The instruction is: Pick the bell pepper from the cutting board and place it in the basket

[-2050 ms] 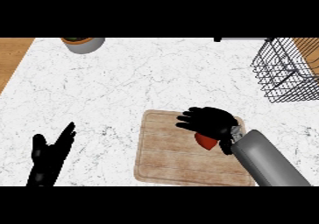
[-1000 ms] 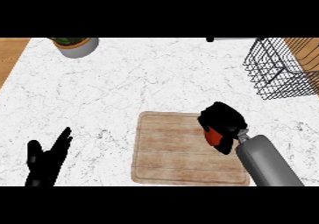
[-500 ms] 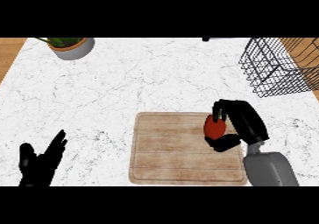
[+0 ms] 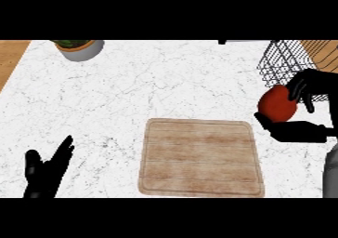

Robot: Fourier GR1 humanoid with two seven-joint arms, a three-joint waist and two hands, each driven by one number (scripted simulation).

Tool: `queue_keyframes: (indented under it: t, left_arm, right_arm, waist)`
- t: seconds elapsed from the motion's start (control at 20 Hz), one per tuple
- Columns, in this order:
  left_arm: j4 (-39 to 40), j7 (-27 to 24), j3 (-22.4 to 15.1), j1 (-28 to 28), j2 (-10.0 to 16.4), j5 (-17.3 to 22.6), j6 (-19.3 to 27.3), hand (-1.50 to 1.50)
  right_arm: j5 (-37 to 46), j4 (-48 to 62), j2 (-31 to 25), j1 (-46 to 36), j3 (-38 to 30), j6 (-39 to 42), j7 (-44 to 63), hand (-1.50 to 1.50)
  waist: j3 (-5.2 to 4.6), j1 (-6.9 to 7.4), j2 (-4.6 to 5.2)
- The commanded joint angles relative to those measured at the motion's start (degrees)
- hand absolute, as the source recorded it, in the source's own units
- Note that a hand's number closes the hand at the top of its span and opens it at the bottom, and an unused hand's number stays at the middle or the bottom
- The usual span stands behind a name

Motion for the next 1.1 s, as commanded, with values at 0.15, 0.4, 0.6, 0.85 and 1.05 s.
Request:
queue_keyframes:
  t: [0.15,0.4,0.6,0.85,1.05]
  left_arm:
    - [1.84,2.28,-1.63,-2.43,-1.16,-1.4,-0.05,0.0]
    - [1.68,1.37,-1.91,0.2,-2.12,-1.67,-0.35,0.0]
    - [0.59,4.19,-2.81,-2.22,-3.53,-2.89,1.04,0.0]
    - [5.79,-3.41,1.05,-0.91,-0.09,-0.7,-4.71,0.0]
    - [-0.46,5.91,-1.77,-3.28,-3.36,-2.73,0.18,0.0]
  right_arm:
    - [-9.75,-1.49,-10.07,-16.45,-14.47,5.63,18.15,1.5]
    - [-14.6,8.0,-20.34,-22.54,-20.24,8.02,19.37,1.5]
    - [-13.36,17.33,-23.97,-24.06,-20.07,5.35,15.86,1.5]
    - [-8.25,29.22,-27.32,-25.04,-16.62,0.65,7.24,1.5]
    - [-8.14,38.29,-30.85,-27.32,-16.29,-0.53,1.85,1.5]
  waist:
    - [-0.33,1.85,0.75]
    - [-0.3,2.48,0.88]
    - [-0.27,2.71,0.98]
    - [-0.31,3.11,1.15]
    - [-0.26,3.08,1.08]
